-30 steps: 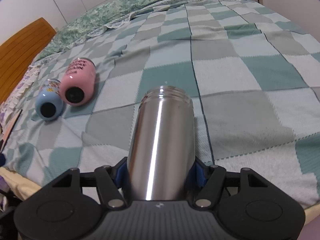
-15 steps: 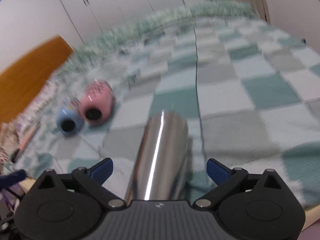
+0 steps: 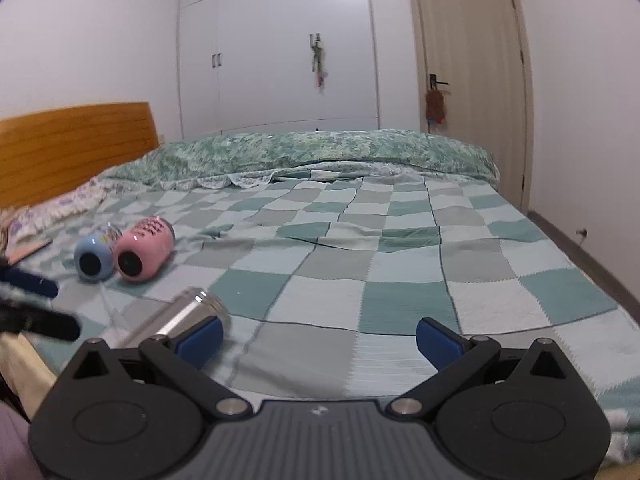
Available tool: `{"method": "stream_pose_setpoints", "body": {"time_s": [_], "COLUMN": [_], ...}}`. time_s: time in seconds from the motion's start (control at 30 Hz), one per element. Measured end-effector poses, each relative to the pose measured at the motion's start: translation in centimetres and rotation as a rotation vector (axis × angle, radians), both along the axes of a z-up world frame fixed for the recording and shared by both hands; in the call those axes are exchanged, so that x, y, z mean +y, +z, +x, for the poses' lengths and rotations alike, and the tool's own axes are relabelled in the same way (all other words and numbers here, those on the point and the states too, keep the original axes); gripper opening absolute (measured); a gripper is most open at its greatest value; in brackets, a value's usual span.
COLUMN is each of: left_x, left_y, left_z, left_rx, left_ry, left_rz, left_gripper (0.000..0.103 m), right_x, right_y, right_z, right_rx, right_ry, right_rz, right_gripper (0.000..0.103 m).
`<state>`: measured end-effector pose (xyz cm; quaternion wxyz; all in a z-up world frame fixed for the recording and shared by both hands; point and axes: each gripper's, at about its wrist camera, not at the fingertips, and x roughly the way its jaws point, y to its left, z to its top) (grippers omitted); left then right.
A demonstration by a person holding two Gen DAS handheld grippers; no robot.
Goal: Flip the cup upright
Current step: 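Lower the silver tumbler onto the blanket and open the right tool, then grasp the silver tumbler with the left tool and tilt it upright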
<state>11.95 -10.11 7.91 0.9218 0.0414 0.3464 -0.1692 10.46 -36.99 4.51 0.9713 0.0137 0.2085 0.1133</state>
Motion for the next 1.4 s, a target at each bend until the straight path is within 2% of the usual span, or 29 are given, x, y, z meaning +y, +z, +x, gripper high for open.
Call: {"method": "stream_pose_setpoints", "body": {"time_s": [0.1,0.2,0.43,0.53,0.57,0.6,0.63,0.83,1.03,1.2,1.4], "left_x": [-2.1,-3.8,-5.9,-6.2,-6.3,-6.2,-6.1,-6.5,-5.1,-4.3,-6.0], "left_y": [-0.7,-1.4,-3.4,-4.8,-5.2,-5.6,-5.7,-5.2,-3.3,-0.7,3.2], "left_z": [2.1,4.6,10.2,11.7,12.0,12.3,12.4,11.7,9.2,6.3,4.4], "left_rx": [0.061,0.138,0.297,0.378,0.404,0.436,0.450,0.410,0.326,0.216,0.031], "left_ry": [0.021,0.045,0.112,0.135,0.141,0.138,0.150,0.142,0.121,0.065,-0.024], "left_rz": [0.015,0.041,0.115,0.135,0.139,0.122,0.111,0.117,0.046,-0.025,-0.028], "left_gripper": [0.103,0.103,0.102,0.089,0.073,0.067,0.067,0.067,0.066,0.065,0.064], "right_x": [-0.8,-1.5,-1.5,-1.6,-1.6,-1.7,-1.8,-1.6,-2.3,-3.3,-4.3], "right_y": [-1.0,-1.9,-3.6,-4.1,-4.2,-4.4,-4.5,-4.6,-4.7,-4.6,-4.5], "right_z": [0.6,1.6,3.8,4.5,4.5,4.7,4.8,4.4,3.3,1.8,0.5], "right_rx": [-0.011,-0.017,-0.032,-0.032,-0.030,-0.026,-0.024,-0.043,-0.088,-0.134,-0.183], "right_ry": [0.020,0.032,0.049,0.065,0.065,0.066,0.070,0.080,0.026,-0.041,-0.124], "right_rz": [-0.021,0.004,-0.002,0.019,0.024,0.031,0.038,0.045,0.059,0.082,0.099], "right_gripper": [0.103,0.103,0.103,0.103,0.103,0.103,0.103,0.103,0.103,0.103,0.103]}}
